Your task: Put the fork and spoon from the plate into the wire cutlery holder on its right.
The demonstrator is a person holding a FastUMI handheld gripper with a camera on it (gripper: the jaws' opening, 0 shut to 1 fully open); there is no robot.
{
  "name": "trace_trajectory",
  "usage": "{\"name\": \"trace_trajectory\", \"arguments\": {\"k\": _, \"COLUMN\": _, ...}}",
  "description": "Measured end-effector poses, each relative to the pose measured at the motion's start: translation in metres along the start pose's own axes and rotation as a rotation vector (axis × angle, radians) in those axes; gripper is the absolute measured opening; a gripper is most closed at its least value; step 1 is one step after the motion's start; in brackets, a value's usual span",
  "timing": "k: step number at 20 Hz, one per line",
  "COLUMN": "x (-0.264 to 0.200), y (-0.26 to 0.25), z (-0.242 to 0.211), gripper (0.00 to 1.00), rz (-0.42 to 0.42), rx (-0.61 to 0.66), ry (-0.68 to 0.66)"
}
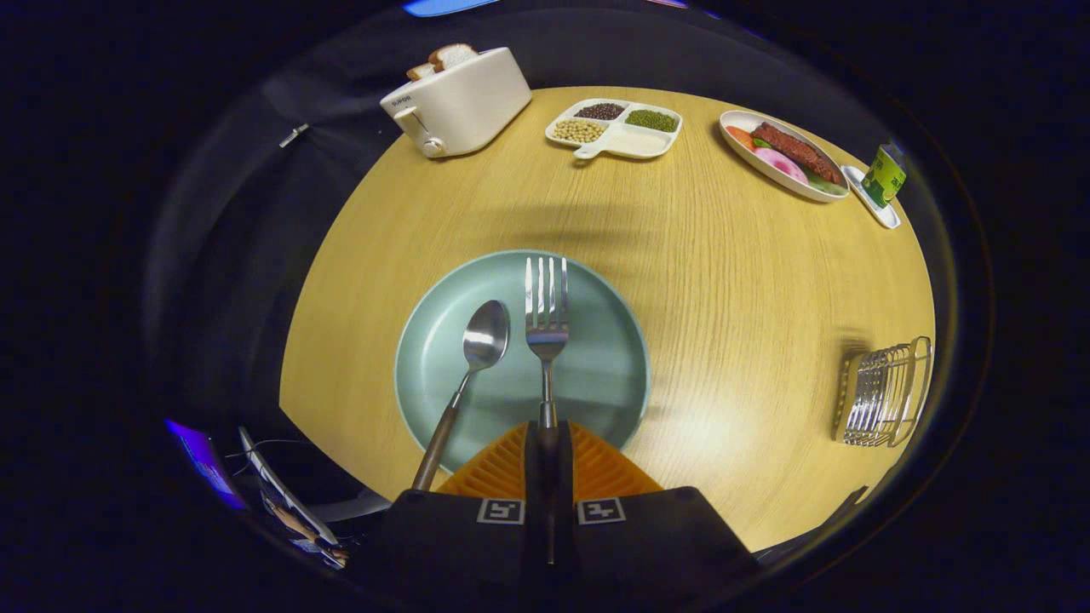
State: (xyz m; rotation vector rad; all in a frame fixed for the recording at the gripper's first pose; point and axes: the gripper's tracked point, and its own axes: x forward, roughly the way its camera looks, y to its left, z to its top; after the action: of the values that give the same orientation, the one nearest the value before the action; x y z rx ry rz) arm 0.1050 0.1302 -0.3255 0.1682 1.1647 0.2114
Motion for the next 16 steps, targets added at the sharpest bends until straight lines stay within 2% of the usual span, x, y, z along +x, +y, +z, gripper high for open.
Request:
{"name": "trace_trajectory", "arguments": {"k": 3, "x": -0.038, "y": -0.009, "z": 0.000, "gripper": 0.08, "rz": 0.067, "rx": 0.045, "ry": 0.001}}
{"name": "trace_trajectory", "arguments": {"k": 5, "x": -0.065, "y": -0.032, "z": 0.001, "gripper": 0.08, "rz": 0.074, "rx": 0.032, "ry": 0.000}}
{"name": "trace_trajectory", "arguments": {"k": 12, "x": -0.156, "y": -0.145, "z": -0.010, "gripper": 0.08, "rz": -0.001, "rx": -0.070, "ry": 0.088}}
{"name": "trace_trajectory", "arguments": {"k": 16, "x": -0.177, "y": -0.194, "z": -0.018, "gripper": 0.08, "rz": -0.036, "rx": -0.061, "ry": 0.147}}
